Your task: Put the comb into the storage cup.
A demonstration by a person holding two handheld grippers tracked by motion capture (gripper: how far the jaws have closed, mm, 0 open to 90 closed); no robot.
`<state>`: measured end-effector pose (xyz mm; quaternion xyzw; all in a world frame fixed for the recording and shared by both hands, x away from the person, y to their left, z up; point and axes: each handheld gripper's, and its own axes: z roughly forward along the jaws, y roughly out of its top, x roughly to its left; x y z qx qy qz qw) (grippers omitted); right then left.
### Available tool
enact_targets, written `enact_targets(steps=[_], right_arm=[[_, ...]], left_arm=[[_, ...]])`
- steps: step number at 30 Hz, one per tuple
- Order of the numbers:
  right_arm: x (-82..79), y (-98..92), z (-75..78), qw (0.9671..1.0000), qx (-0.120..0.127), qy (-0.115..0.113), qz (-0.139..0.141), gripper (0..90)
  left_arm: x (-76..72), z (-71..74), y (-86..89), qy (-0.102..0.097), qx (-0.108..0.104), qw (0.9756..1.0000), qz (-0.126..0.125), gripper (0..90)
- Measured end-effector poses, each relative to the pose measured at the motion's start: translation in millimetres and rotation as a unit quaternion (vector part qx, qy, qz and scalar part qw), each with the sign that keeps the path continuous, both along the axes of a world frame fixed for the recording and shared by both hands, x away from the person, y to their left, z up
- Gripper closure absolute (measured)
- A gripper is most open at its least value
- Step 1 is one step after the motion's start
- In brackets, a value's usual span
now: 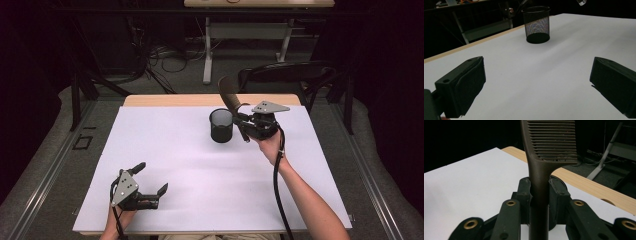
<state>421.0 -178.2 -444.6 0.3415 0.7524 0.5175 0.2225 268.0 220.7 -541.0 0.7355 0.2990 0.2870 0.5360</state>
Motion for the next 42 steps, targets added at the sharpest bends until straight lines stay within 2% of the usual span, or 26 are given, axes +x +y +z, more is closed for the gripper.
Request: enact_targets(steps=[42], right_arm=[[21.3,10.7,14.9,0.9999,0.007,-0.014,-0.007,73.0]], left_arm=[[0.8,-0.4,-0.7,0.001,0.001,1.0000,-0.001,0.3]])
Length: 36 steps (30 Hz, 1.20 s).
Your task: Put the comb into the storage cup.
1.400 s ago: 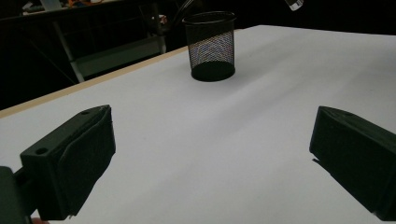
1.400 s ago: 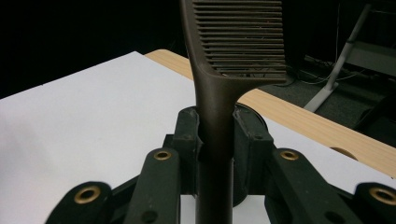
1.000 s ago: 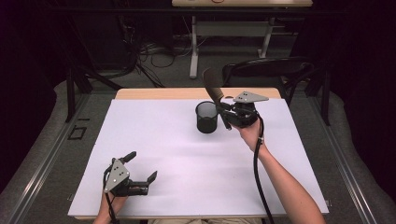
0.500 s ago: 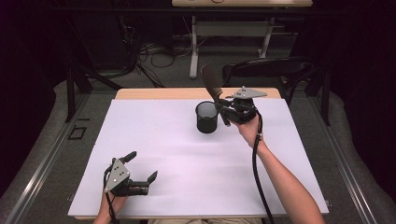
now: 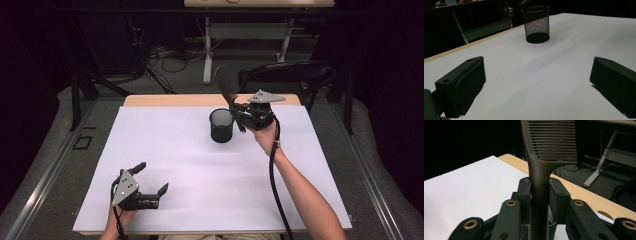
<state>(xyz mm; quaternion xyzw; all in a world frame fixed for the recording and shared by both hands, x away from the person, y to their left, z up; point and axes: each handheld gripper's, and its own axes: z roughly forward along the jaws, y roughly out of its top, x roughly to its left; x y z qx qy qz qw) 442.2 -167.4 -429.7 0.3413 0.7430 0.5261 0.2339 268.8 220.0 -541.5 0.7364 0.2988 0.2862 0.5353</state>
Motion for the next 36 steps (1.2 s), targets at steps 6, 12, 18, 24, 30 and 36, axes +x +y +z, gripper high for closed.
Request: enact_targets(steps=[6,12,18,24,30,36], right_arm=[[1.7,3.1,2.5,1.0000,0.000,-0.005,0.002,73.0],[3.9,6.5,4.2,1.0000,0.001,-0.006,0.003,73.0],[6.5,8.3,3.8,1.0000,0.003,-0.007,0.003,73.0],[9.7,9.1,3.9,1.0000,0.007,-0.007,0.001,73.0],[12.6,10.9,5.1,0.9999,0.011,-0.009,0.000,73.0],[15.0,12.6,5.8,0.9998,0.013,-0.012,-0.001,73.0]], left_arm=[[-0.2,0.2,0.2,-0.001,0.000,1.0000,-0.001,0.3],[-0.5,0.3,0.4,-0.001,-0.001,1.0000,0.000,0.3],[-0.2,0.1,0.1,0.000,0.001,1.0000,-0.002,0.3],[-0.2,0.1,0.3,0.000,0.000,1.0000,-0.002,0.3],[-0.2,0.2,0.1,0.000,0.001,1.0000,-0.003,0.3],[-0.3,0.1,0.4,0.000,0.000,1.0000,-0.002,0.3]])
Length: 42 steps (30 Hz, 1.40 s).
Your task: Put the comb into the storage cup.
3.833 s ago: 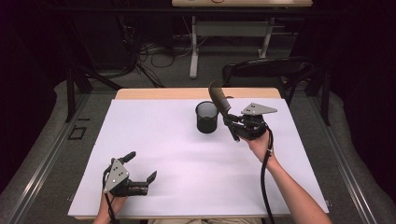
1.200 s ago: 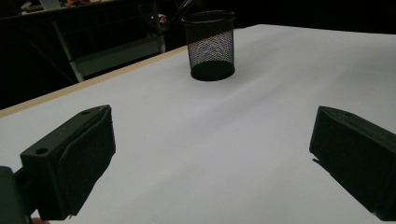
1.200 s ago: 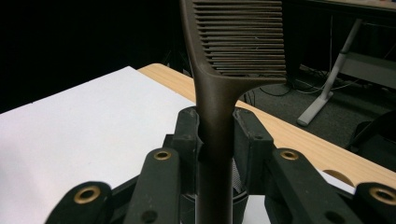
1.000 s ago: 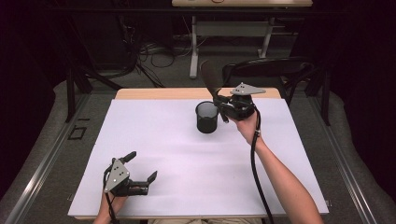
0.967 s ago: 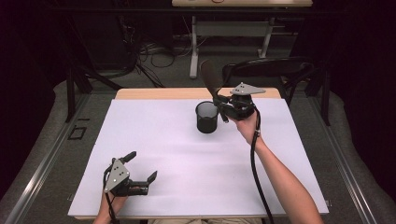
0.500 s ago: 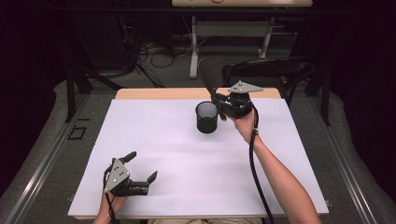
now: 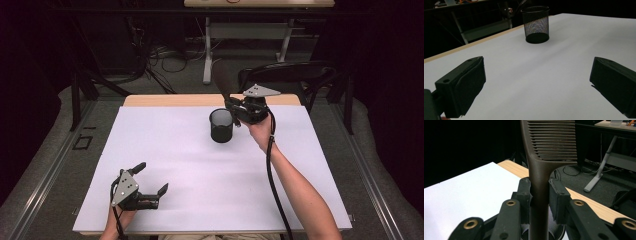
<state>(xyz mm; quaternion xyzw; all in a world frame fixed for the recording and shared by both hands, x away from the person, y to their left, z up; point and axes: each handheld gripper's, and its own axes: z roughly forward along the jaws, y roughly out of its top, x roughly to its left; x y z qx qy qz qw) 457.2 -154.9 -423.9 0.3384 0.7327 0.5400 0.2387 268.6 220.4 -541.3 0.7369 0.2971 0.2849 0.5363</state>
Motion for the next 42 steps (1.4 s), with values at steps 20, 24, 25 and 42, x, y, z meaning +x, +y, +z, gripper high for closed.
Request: enact_targets(steps=[20,24,25,42], right_arm=[[5.6,1.6,-1.7,0.9999,0.012,-0.007,-0.004,73.0],[6.9,1.5,-2.6,0.9998,0.016,-0.010,-0.005,72.9],[7.2,1.5,-2.8,0.9998,0.018,-0.010,-0.005,72.9],[11.9,4.7,-6.7,0.9995,0.027,-0.018,-0.007,72.9]], left_arm=[[0.0,0.0,-0.1,0.000,0.001,1.0000,-0.001,0.4],[-0.1,0.1,0.1,-0.001,0.001,1.0000,0.000,0.3],[-0.3,0.1,0.0,0.000,0.000,1.0000,0.001,0.4],[-0.3,0.1,-0.7,0.000,0.000,1.0000,-0.001,0.3]])
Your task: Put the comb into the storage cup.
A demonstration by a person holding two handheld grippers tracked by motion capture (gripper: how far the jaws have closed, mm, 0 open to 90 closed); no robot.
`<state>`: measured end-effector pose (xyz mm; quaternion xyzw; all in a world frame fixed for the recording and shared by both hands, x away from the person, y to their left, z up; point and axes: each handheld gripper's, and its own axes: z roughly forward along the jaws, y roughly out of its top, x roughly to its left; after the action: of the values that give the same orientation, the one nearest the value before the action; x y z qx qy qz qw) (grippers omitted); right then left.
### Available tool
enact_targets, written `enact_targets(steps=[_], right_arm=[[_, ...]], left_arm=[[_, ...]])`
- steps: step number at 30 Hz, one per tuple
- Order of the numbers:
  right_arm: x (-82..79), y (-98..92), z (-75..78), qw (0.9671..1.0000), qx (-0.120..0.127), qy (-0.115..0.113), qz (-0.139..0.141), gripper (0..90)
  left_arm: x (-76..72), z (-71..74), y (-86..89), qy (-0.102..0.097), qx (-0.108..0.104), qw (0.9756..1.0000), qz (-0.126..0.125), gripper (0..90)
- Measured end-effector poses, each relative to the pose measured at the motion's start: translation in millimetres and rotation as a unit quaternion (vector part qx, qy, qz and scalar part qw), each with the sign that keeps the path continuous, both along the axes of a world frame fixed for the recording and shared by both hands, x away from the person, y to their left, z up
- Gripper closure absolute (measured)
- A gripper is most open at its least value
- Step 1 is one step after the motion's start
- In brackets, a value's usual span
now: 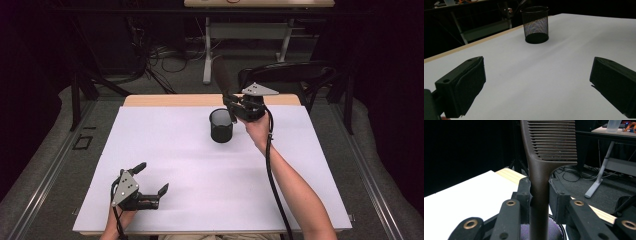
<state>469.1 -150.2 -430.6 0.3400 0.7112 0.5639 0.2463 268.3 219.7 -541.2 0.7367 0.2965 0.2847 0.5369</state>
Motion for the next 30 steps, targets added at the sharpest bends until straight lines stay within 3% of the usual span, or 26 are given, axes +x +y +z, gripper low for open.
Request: enact_targets(steps=[30], right_arm=[[7.4,6.0,-2.7,0.9998,0.012,-0.015,0.002,72.8]], left_arm=[[0.0,0.2,0.2,-0.001,0.001,1.0000,-0.001,0.3]])
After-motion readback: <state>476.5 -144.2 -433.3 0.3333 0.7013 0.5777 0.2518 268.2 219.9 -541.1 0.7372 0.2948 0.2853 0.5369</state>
